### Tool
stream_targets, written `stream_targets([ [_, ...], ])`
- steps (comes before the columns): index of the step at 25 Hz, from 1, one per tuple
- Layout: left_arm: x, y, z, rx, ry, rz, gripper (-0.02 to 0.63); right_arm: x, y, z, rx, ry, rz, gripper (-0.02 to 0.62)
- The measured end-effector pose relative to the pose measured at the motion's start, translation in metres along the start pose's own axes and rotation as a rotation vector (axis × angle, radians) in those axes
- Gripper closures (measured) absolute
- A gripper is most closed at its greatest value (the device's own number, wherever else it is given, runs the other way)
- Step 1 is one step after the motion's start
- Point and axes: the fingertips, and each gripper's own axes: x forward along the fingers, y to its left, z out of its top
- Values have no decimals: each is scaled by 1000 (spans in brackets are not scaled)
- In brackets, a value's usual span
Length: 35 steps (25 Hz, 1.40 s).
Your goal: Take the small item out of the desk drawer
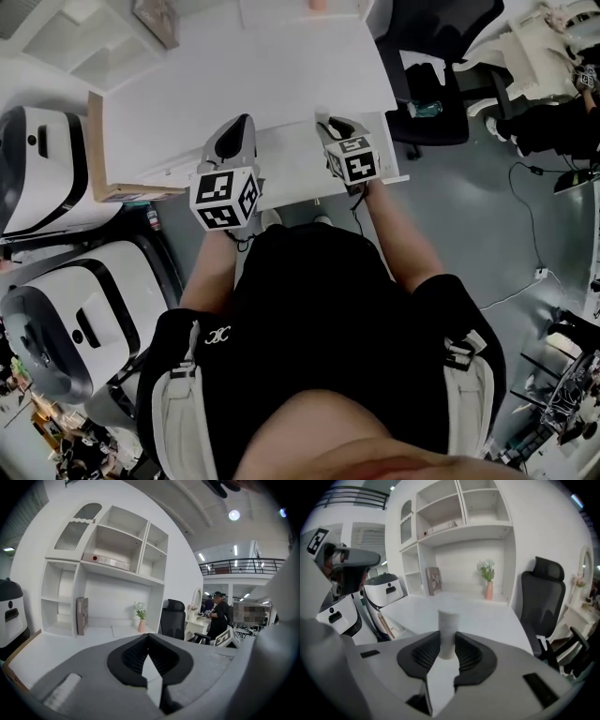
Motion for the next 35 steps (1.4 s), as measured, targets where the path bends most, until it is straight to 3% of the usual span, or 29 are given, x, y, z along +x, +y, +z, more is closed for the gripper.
stream_targets([
  [11, 18, -23, 31, 52, -40, -57, 591, -94, -21, 131, -31, -429, -176, 505],
  [20, 16, -34, 54, 77, -91, -71, 591, -165, -24, 189, -6, -681, -262, 503],
  [35, 2, -39, 60, 86, -109, -45, 591, -173, -27, 190, 33, -705, -236, 503],
])
